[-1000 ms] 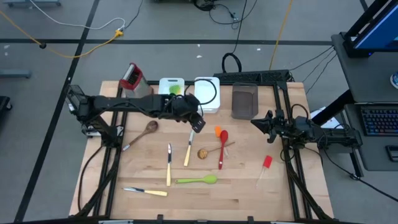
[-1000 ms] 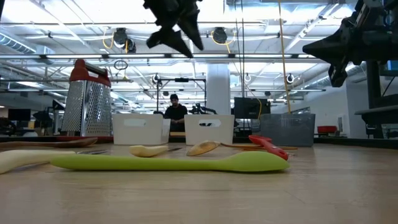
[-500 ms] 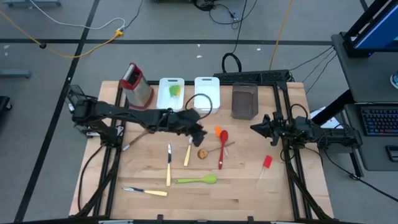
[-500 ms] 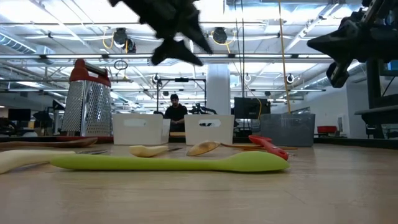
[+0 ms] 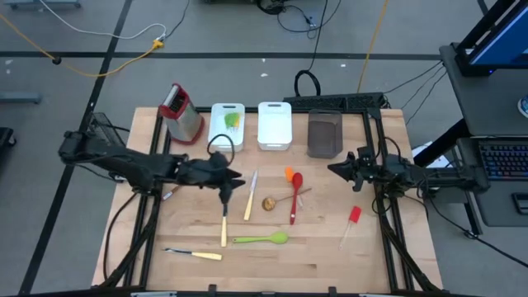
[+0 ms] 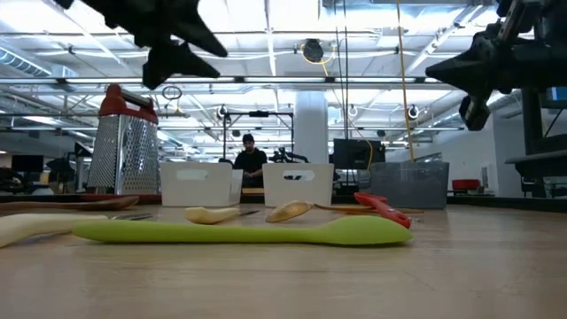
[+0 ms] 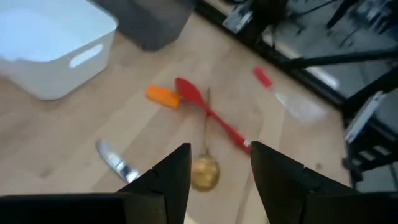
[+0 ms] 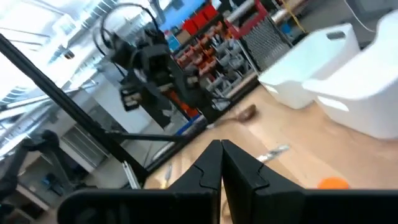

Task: Pick & Place Kitchen Items
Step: Put the red spatula into the left white bin

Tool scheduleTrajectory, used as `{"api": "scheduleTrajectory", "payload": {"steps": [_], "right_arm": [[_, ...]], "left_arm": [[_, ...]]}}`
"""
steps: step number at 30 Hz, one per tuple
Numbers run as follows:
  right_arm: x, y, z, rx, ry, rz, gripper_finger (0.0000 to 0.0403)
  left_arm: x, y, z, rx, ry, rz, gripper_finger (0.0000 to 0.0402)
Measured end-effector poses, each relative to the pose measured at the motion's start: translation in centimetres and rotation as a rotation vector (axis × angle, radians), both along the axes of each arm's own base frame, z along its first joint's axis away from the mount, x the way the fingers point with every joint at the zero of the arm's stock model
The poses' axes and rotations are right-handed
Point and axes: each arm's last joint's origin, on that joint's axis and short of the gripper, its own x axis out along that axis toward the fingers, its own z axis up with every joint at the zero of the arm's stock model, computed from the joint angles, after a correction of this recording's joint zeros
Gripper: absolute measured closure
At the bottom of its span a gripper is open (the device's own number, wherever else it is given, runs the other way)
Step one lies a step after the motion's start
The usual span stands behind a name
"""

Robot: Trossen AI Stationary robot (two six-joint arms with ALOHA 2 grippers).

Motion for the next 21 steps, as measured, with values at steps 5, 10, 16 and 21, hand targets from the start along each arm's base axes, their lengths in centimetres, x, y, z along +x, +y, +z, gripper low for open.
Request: {"api": "scheduleTrajectory", "payload": {"steps": [5,10,16,21], "right_arm": [[0.8,0.0,0.0,-0.006,-0.001,0.020,0.0399],[1.4,0.6,0.1,0.012,0.045,0.106,0.0399],[2.1,1.6,3.0,-0.019,0.114,0.209,0.0399],[2.6,2.3,5.4,-0.080,0.307,0.263,0.0399]], "left_arm": [[-2.4,-0.3,-0.9,0.002,-0.035,-0.004,0.0233],[-4.5,-0.3,-2.2,-0.003,-0.089,-0.007,0.0233],[-6.0,-0.3,-3.3,-0.007,-0.146,-0.027,0.0233],[-6.5,-0.1,-4.0,-0.007,-0.137,-0.006,0.0233]]}}
